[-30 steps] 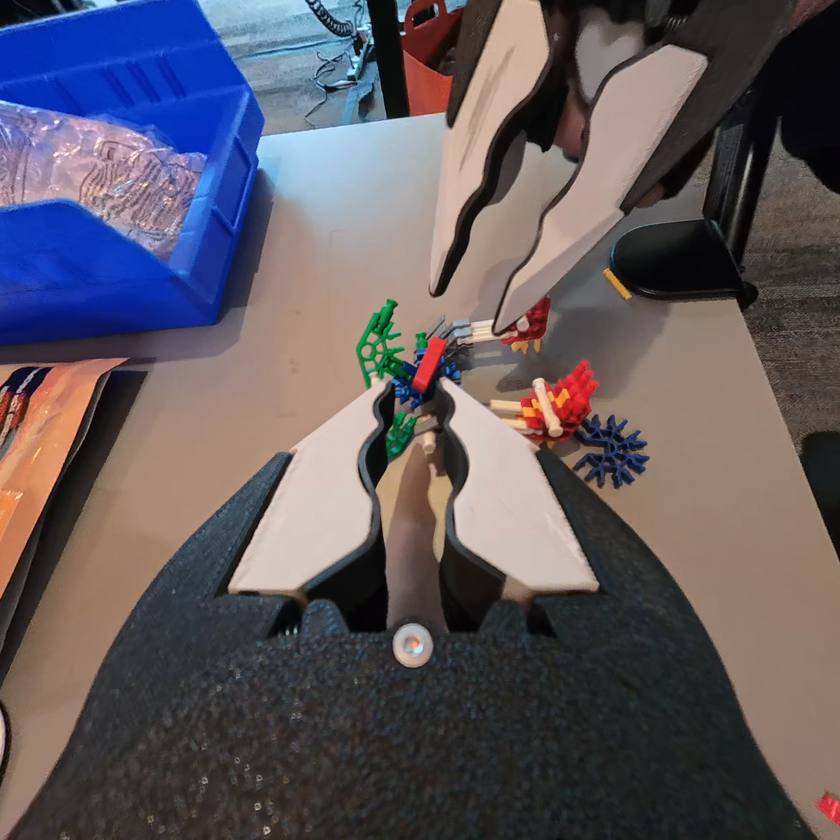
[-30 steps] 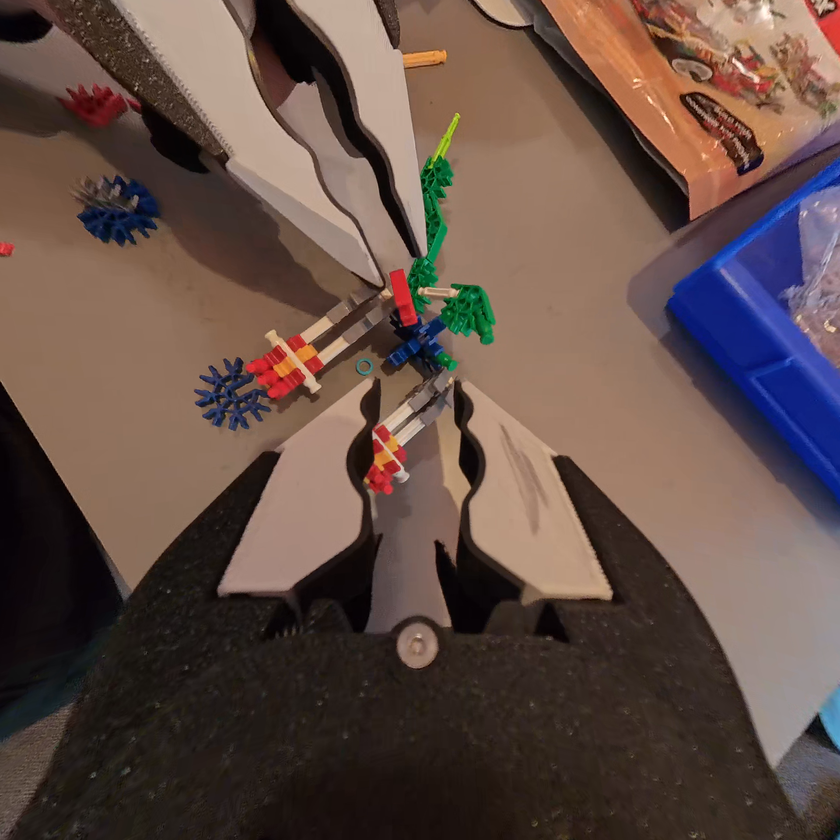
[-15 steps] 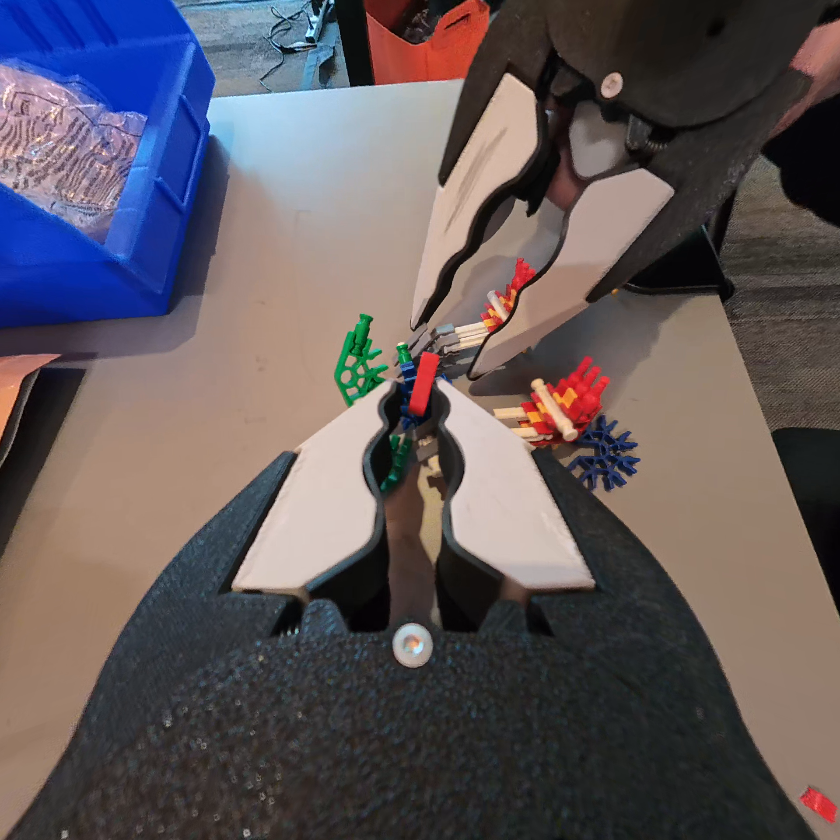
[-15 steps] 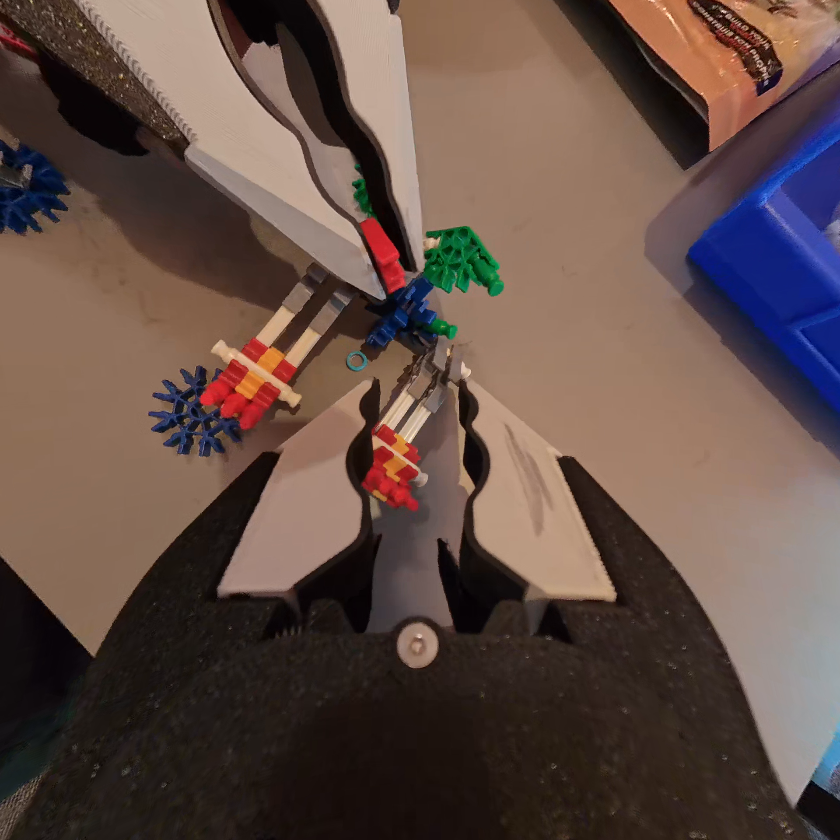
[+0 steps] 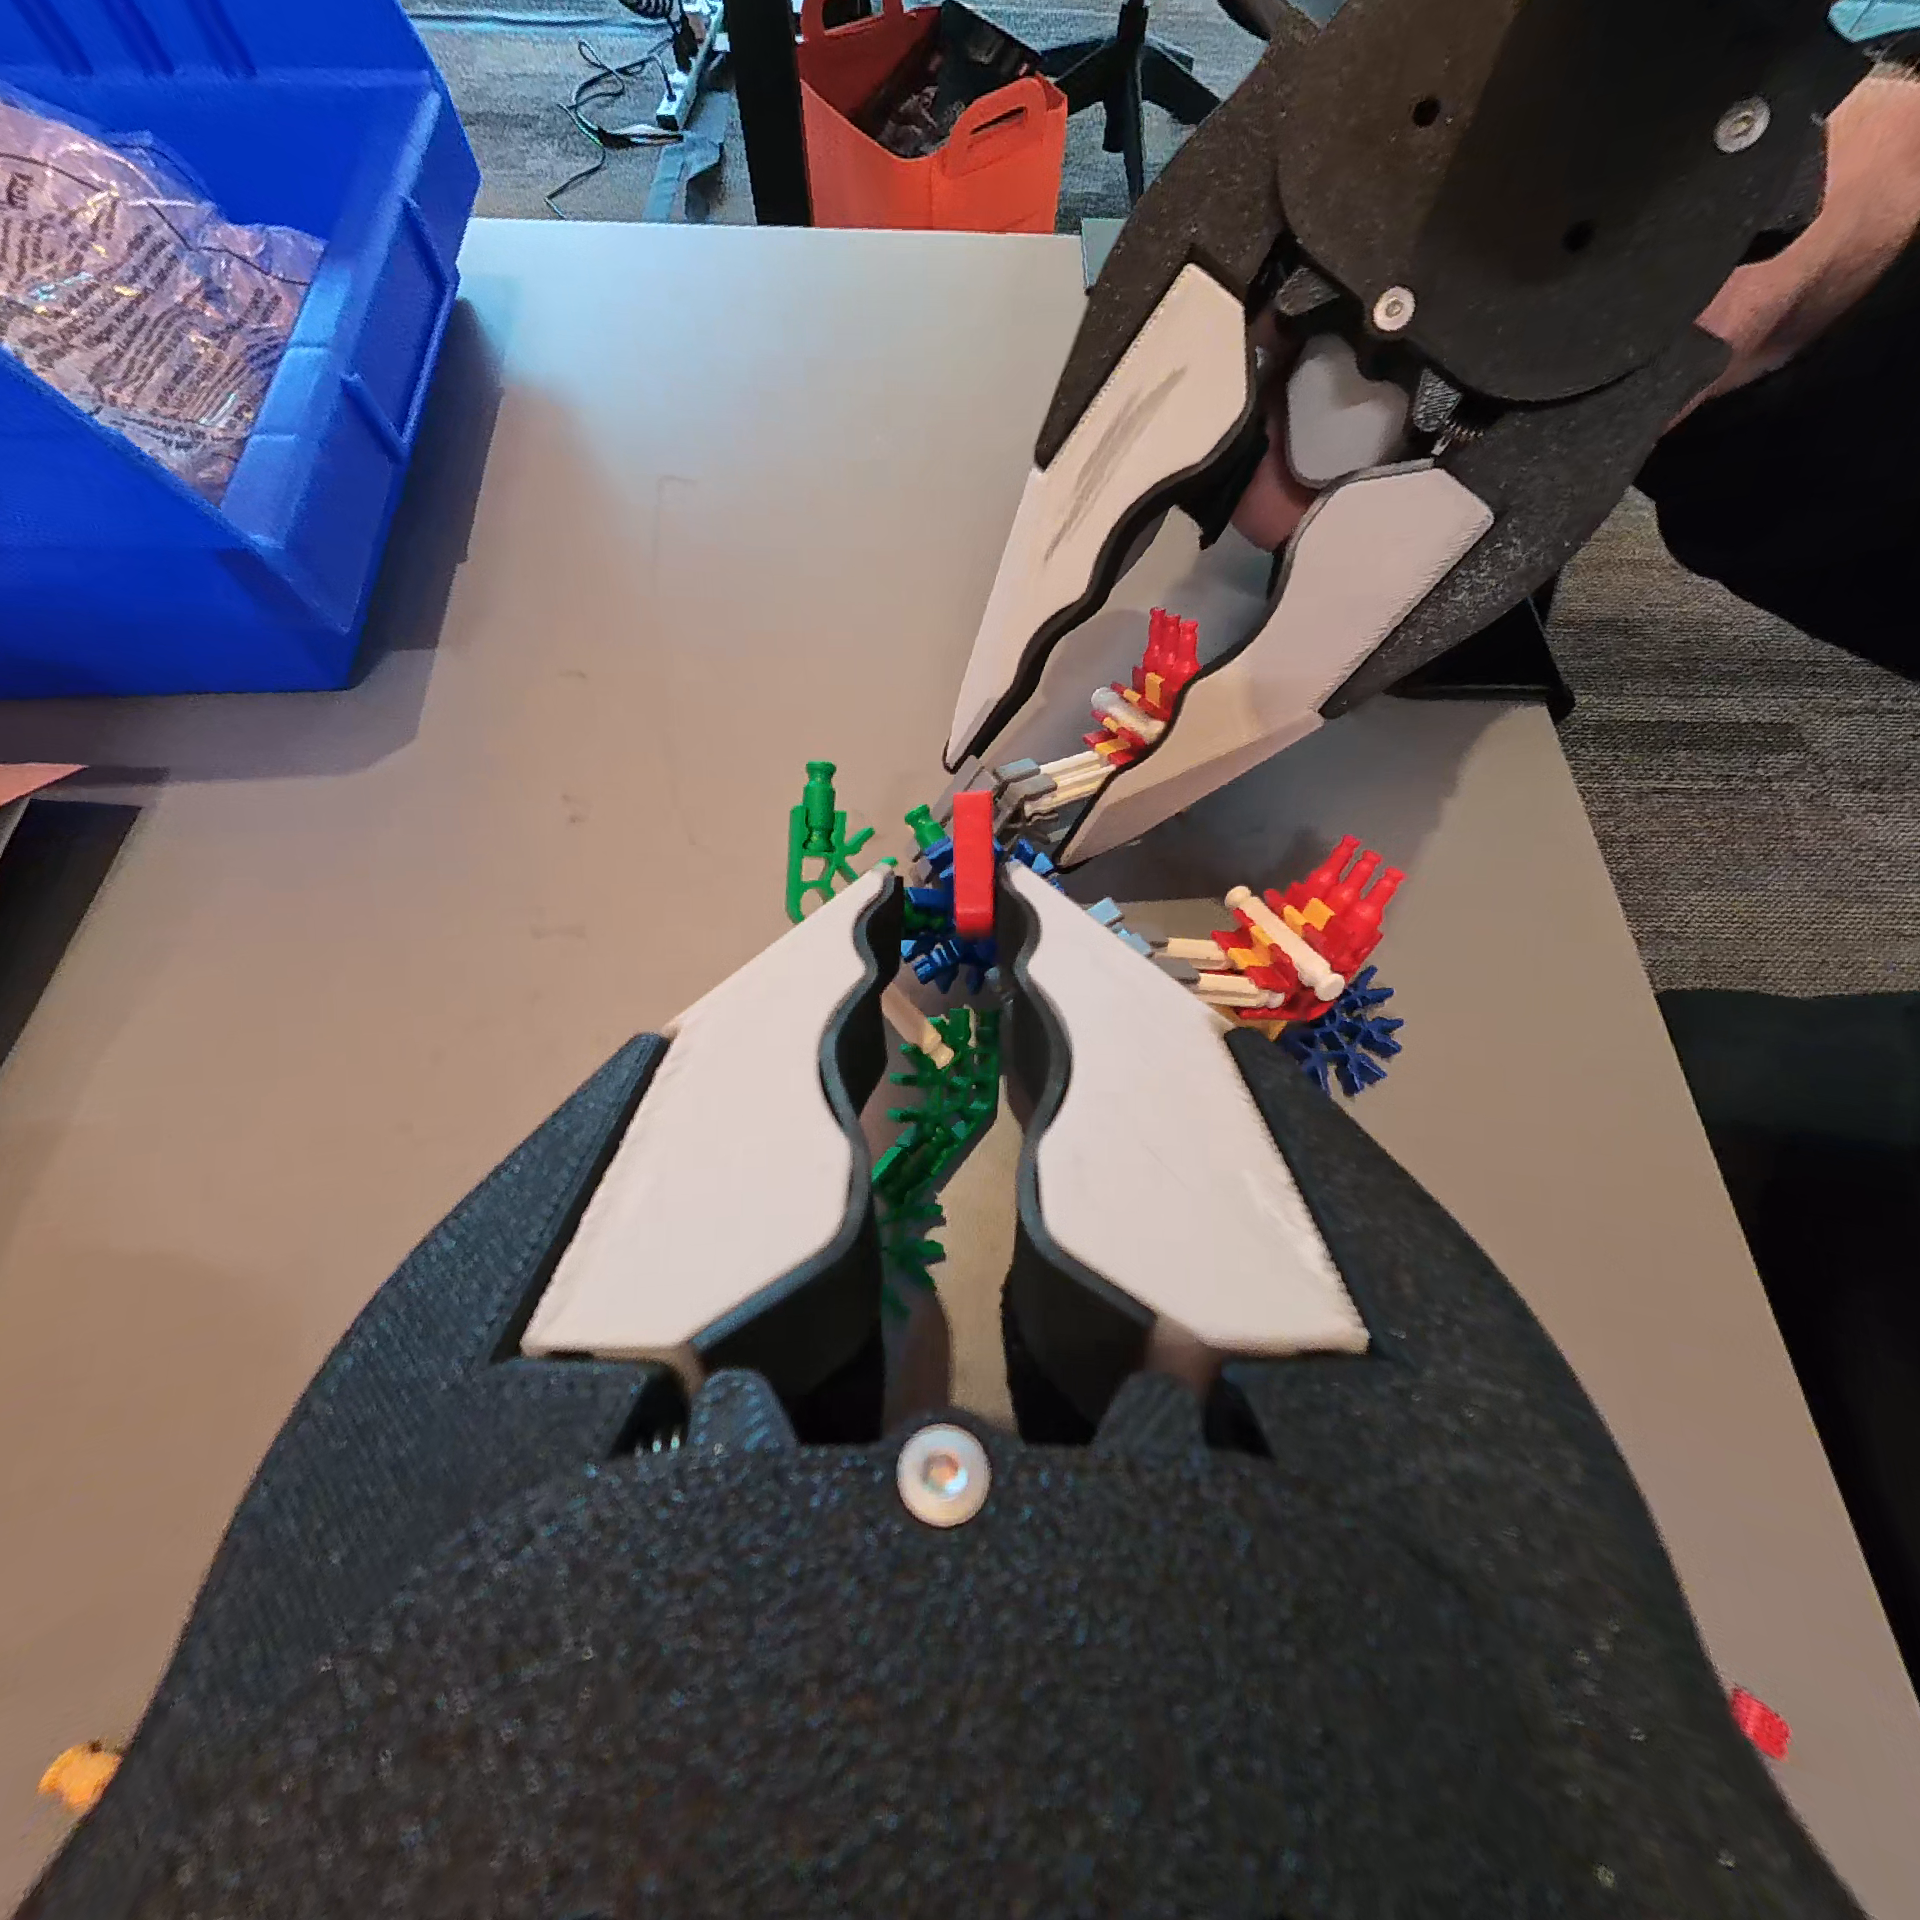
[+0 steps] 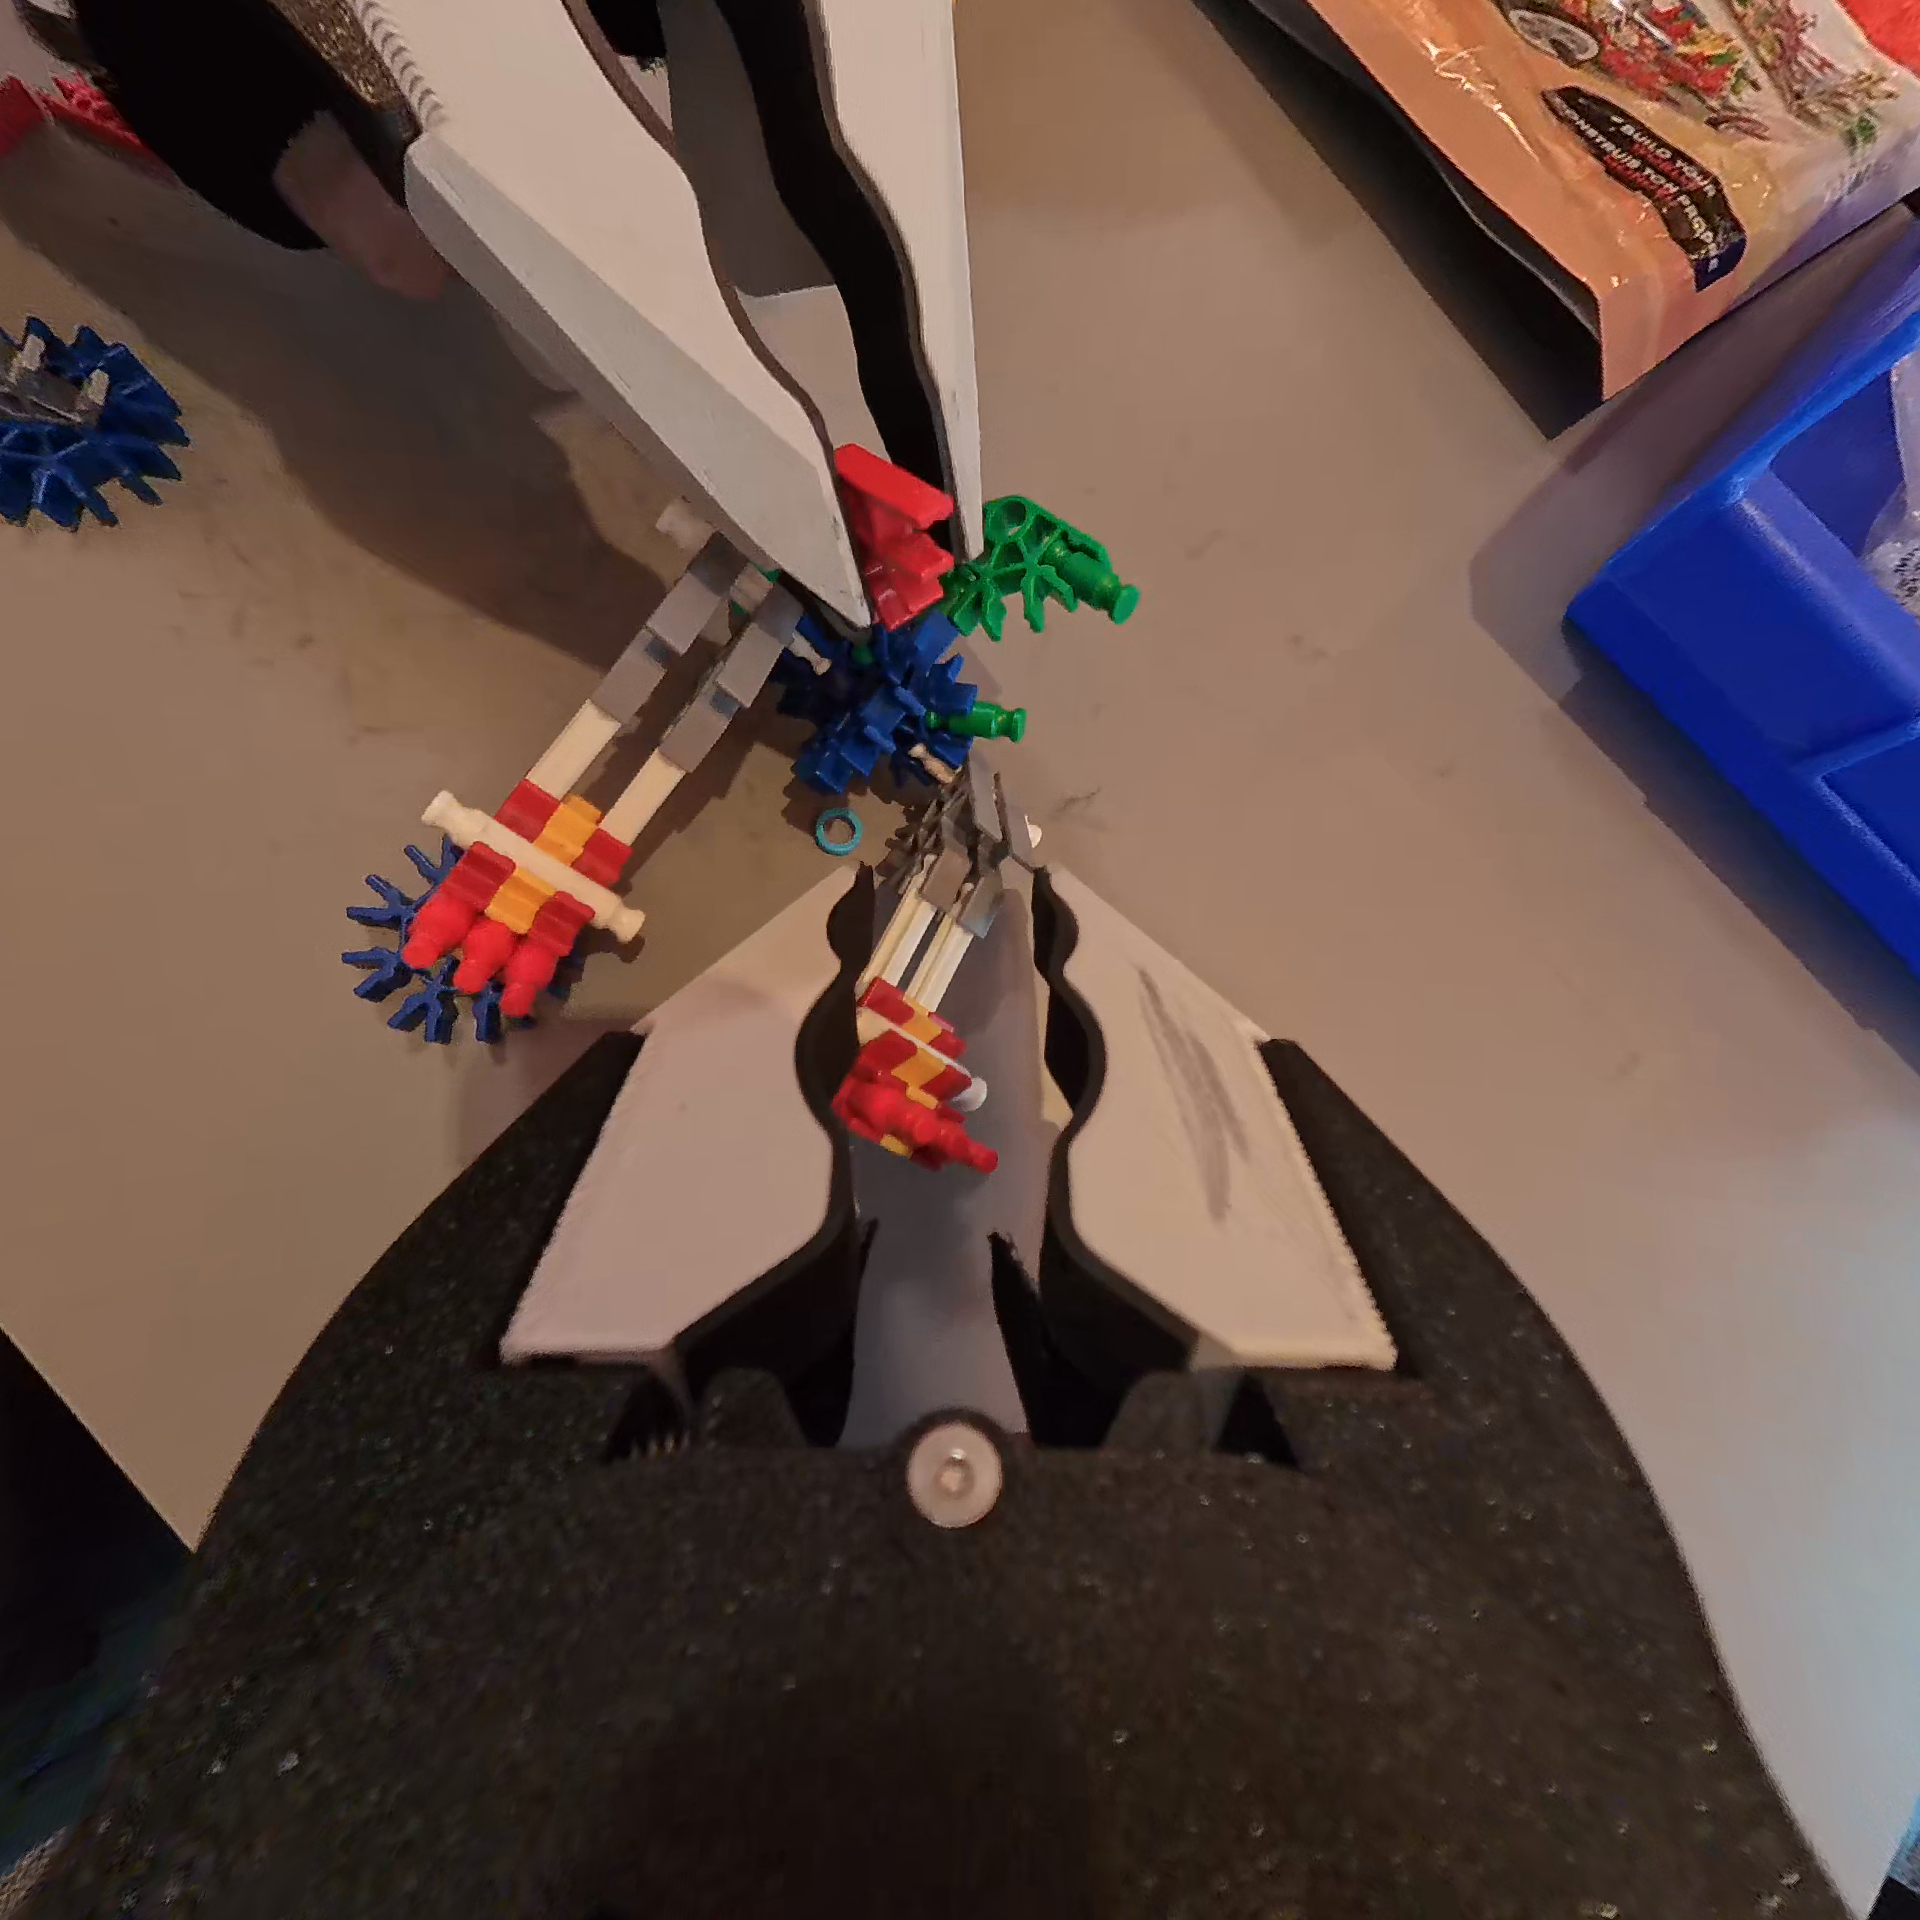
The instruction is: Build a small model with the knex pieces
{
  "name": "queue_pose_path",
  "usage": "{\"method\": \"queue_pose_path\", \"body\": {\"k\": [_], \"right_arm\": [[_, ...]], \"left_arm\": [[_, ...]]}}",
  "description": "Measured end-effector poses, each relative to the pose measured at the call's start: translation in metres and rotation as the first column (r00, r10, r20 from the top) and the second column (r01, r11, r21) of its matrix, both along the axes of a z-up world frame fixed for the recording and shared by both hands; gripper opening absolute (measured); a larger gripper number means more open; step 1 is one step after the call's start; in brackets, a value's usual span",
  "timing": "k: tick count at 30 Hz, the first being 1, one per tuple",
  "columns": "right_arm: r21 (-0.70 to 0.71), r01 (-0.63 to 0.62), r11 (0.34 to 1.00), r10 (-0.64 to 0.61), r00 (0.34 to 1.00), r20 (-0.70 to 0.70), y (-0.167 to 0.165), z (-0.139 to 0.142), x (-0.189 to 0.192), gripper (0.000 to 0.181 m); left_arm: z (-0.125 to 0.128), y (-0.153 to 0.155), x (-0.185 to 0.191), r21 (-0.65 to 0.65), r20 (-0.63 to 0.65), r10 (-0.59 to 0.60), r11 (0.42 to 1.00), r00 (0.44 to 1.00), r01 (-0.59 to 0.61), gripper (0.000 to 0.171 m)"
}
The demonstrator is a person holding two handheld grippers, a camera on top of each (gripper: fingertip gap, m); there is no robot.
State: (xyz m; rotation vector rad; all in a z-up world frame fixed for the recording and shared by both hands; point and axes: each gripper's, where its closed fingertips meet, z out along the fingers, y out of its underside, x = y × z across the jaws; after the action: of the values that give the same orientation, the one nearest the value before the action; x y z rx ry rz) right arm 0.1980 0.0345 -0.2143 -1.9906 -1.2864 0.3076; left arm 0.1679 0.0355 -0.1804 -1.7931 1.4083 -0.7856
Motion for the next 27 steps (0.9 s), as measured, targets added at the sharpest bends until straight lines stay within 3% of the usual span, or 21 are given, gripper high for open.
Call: {"method": "queue_pose_path", "body": {"k": [10,16,22,27], "right_arm": [[-0.021,0.024,1.000,-0.025,0.999,-0.043,0.001,0.001,0.000,0.031],[-0.019,0.029,0.999,-0.030,0.998,-0.049,0.000,0.003,-0.002,0.032],[0.001,0.042,0.999,-0.042,0.993,-0.108,0.001,0.019,0.004,0.039],[0.016,0.030,0.999,-0.028,0.990,-0.140,0.000,0.026,0.005,0.039]], "left_arm": [[0.001,-0.003,0.000,0.003,-0.012,-0.014,1.000,1.000,0.014,0.006],[0.001,0.007,-0.012,0.028,-0.057,0.026,0.999,0.998,-0.024,0.023],[0.030,-0.002,-0.075,0.093,-0.106,0.127,0.989,0.986,-0.117,0.028],[0.010,-0.043,-0.147,0.072,-0.324,0.159,0.987,0.932,-0.143,0.024]]}}
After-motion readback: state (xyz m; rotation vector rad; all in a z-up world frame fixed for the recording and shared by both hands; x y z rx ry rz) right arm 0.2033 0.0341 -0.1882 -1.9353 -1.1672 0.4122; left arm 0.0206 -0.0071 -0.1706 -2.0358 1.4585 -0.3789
